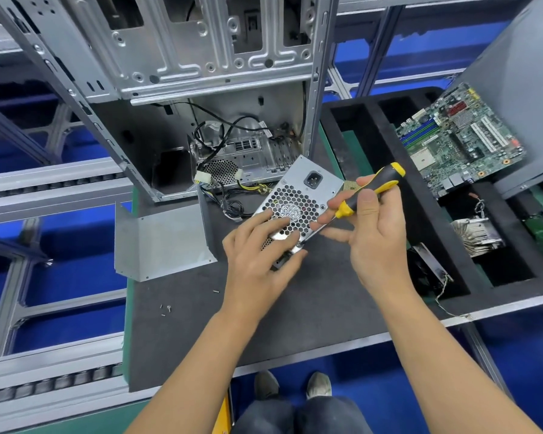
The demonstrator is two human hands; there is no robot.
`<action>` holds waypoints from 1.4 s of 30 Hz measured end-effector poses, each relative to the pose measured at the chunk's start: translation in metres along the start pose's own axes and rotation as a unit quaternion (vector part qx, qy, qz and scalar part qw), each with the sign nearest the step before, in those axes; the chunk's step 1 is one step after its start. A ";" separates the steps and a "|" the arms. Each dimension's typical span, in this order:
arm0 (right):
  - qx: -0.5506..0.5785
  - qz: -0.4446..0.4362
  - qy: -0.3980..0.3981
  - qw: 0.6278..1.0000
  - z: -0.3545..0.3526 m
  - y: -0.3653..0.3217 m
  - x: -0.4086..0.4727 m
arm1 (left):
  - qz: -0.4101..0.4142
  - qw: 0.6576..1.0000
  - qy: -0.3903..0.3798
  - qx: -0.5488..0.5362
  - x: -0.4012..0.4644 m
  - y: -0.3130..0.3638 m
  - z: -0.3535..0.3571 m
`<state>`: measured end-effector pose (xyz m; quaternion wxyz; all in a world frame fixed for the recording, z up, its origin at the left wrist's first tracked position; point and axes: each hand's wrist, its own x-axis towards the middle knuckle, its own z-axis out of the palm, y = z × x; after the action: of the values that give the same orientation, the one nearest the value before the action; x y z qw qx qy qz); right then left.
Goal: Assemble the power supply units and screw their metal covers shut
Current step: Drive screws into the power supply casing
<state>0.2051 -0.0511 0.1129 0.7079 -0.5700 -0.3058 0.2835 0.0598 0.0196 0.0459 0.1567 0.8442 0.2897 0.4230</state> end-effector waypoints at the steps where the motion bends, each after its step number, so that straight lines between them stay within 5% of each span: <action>1: -0.004 -0.002 0.001 1.000 0.001 -0.001 -0.001 | -0.003 1.000 0.000 0.001 0.000 0.001 0.000; 9: -0.107 -0.090 -0.033 0.990 0.008 -0.015 -0.018 | -0.027 0.999 0.012 -0.015 0.001 0.004 0.001; 13: -0.290 -0.175 -0.052 0.939 0.011 -0.040 -0.016 | -0.058 0.997 0.015 -0.039 0.002 0.006 0.003; 16: -0.356 -0.155 -0.100 0.916 0.012 -0.063 -0.010 | -0.077 0.996 0.010 -0.054 0.003 0.007 0.004; 22: -0.667 -0.151 -0.155 0.713 0.026 -0.103 0.008 | -0.098 0.994 0.004 -0.054 0.001 0.006 0.003; 24: -0.668 -0.162 -0.216 0.694 0.029 -0.109 0.013 | -0.107 0.993 0.002 -0.054 0.001 0.007 0.003; 28: -0.580 -0.116 -0.370 0.717 0.024 -0.120 0.023 | -0.142 0.987 0.012 -0.074 0.001 0.006 -0.001; 34: -0.685 -0.082 -0.377 0.618 0.024 -0.120 0.033 | -0.161 0.983 0.032 -0.080 -0.002 0.002 -0.006; 42: -0.660 -0.107 -0.445 0.596 0.035 -0.130 0.033 | -0.151 0.986 0.017 -0.073 -0.001 0.006 0.002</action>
<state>0.2074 -0.0287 0.2497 -0.0602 -0.6479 -0.7455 0.1445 0.0632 0.0138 0.0468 0.2752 0.7699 0.3843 0.4288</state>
